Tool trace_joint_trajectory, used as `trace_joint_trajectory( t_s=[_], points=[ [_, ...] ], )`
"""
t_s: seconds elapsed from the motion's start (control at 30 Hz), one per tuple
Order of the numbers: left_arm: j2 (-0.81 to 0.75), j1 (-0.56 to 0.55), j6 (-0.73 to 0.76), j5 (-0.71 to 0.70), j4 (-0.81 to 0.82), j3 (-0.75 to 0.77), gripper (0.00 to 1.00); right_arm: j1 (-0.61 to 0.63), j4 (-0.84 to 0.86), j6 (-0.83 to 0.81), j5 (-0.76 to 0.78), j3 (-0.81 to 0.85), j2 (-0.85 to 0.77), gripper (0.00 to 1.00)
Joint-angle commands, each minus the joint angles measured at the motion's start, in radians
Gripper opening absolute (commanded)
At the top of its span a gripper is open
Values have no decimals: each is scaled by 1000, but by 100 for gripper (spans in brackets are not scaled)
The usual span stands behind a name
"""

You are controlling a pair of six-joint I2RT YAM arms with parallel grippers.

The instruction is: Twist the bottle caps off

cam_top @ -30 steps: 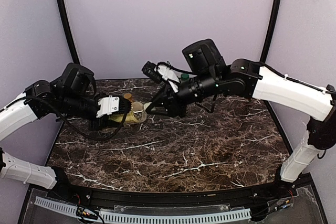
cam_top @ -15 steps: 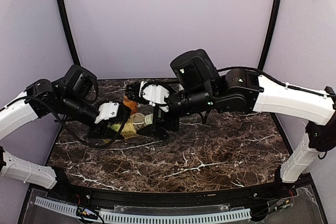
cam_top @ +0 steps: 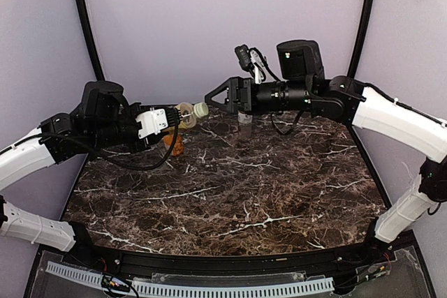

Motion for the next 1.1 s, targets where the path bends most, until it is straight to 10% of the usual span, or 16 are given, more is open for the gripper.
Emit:
trace_joint_trajectory(
  t_s=[0.0,0.87,1.07],
  points=[
    [-18,-3,66,-112,111,-28,33,7,76,191,-87,25,53,83],
    [-22,-12,128,-135,154,-51,33,-6,126,180,-190,92,153,9],
    [-28,-13,82,28,11,-14,31,10,56,-121,-288,121,150,0]
  ],
)
